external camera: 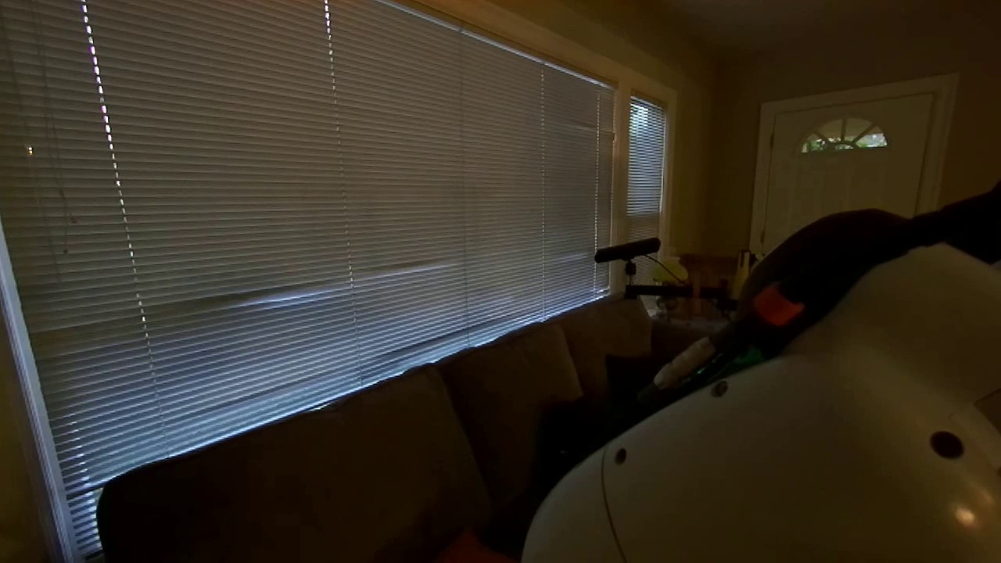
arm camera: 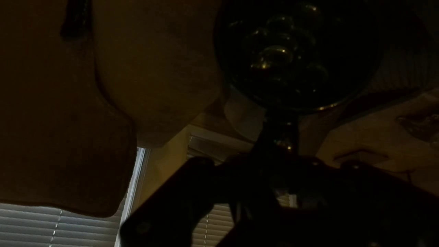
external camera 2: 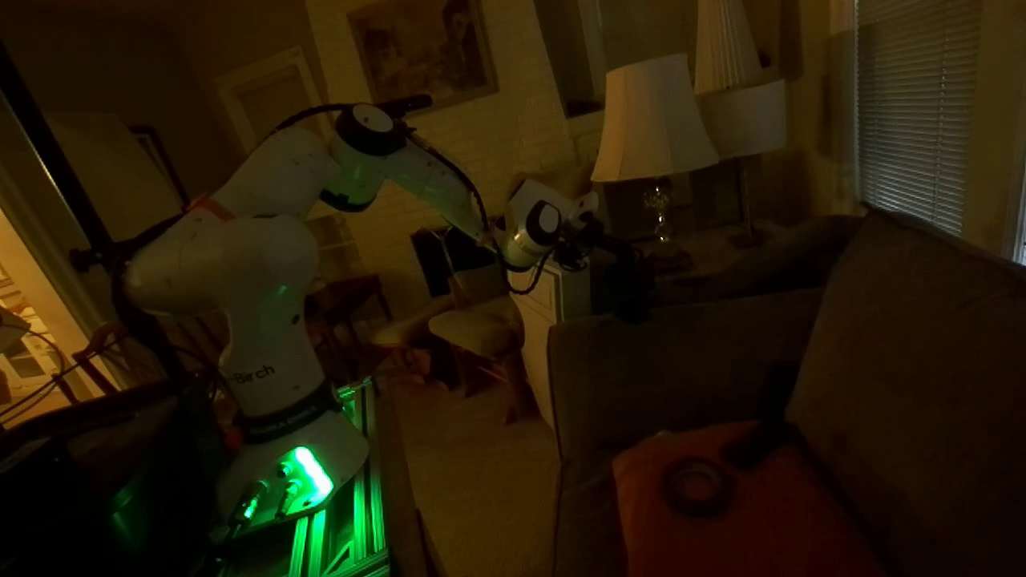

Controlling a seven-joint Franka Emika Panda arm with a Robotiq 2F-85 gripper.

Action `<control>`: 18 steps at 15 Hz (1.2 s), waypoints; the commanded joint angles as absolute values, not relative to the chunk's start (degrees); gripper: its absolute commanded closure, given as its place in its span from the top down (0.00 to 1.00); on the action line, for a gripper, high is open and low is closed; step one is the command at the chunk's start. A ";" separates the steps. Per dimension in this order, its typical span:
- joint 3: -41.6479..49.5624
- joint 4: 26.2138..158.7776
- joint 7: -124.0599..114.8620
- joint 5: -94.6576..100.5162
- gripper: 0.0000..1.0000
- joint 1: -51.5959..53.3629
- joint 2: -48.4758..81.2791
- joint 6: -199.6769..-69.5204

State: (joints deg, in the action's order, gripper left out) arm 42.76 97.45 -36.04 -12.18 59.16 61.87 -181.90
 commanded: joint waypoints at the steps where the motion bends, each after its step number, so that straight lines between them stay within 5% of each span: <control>1: 42.66 97.47 -34.32 -13.98 0.02 59.24 61.93 -181.96; 18: 55.24 97.26 -33.70 -15.97 0.02 65.30 70.88 -181.92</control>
